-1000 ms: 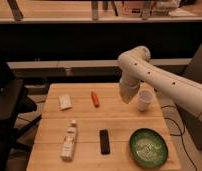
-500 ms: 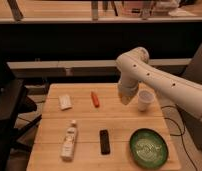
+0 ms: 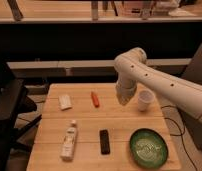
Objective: Move the arm in a circular motion
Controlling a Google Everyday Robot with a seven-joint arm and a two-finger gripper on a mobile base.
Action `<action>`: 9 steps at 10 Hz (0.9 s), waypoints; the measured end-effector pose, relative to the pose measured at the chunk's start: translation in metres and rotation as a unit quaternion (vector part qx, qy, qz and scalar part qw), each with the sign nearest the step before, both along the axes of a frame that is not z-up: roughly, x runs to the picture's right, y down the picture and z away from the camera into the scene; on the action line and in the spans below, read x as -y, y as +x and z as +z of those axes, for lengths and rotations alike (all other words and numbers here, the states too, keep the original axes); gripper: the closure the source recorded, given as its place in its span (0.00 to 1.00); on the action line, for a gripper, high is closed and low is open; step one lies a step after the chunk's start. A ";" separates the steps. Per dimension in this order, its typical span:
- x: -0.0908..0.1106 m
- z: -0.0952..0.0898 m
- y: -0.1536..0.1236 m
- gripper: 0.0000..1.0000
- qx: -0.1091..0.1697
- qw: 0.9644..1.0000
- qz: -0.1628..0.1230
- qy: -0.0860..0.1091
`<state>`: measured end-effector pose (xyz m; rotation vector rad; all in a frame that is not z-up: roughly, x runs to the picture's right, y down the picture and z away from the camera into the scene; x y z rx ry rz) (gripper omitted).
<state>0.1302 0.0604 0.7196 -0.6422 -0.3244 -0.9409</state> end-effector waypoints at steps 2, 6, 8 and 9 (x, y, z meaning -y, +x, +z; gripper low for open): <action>-0.002 -0.002 -0.001 0.97 0.003 1.000 -0.002 -0.001; -0.004 -0.003 -0.012 0.97 0.009 1.000 -0.010 -0.003; -0.003 -0.003 -0.018 0.97 0.012 1.000 -0.013 -0.002; -0.003 -0.004 -0.020 0.97 0.014 1.000 -0.016 -0.002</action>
